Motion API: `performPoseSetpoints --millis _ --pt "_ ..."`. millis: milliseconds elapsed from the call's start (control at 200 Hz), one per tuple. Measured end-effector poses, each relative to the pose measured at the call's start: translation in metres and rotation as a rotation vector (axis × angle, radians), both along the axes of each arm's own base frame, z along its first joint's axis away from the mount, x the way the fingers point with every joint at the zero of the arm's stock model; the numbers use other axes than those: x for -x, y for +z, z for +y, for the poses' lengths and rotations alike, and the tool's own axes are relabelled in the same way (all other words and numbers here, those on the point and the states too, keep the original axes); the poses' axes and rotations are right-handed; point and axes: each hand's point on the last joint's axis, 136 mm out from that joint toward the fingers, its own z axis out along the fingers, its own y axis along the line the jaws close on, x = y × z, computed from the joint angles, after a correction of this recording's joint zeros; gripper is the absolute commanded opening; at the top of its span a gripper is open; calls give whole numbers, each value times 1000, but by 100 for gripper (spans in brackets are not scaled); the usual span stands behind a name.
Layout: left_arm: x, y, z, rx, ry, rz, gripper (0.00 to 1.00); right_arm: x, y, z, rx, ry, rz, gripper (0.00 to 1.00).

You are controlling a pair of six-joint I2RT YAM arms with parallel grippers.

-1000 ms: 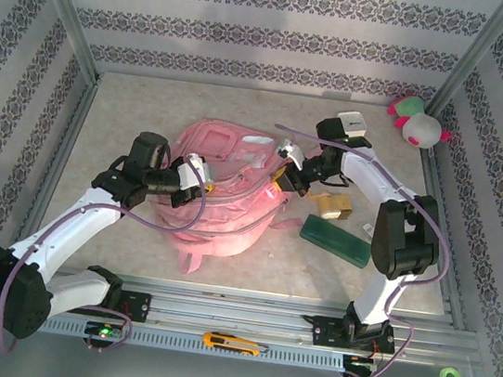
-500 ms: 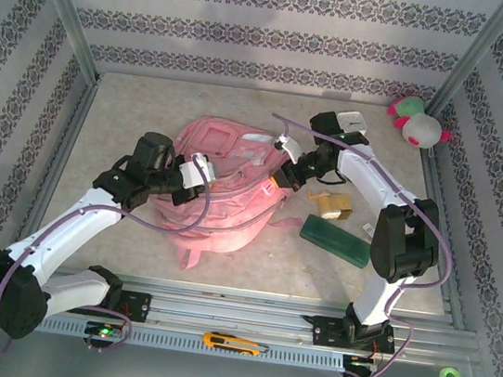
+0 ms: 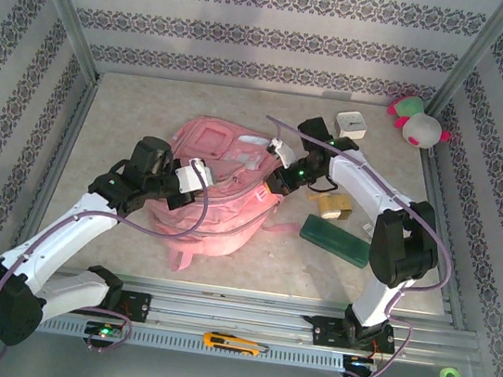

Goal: Pack books, pencil case, and school supplies into a backpack

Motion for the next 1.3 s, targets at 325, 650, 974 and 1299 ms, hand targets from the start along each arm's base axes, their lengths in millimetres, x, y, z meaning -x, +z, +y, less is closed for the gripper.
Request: performPoseSetpoints --millis 325,650,974,1299 --pt "11 -19 -1 4 -21 42 0 2 -21 8 -136 -32 52 17" --pt "11 -21 0 5 -15 50 0 -9 -25 10 -243 -33 26 19" --pt "10 -21 1 11 7 58 0 -6 -20 9 -291 -49 7 0" --pt "10 -24 -2 -19 29 52 0 -1 11 14 -257 -76 -60 0"
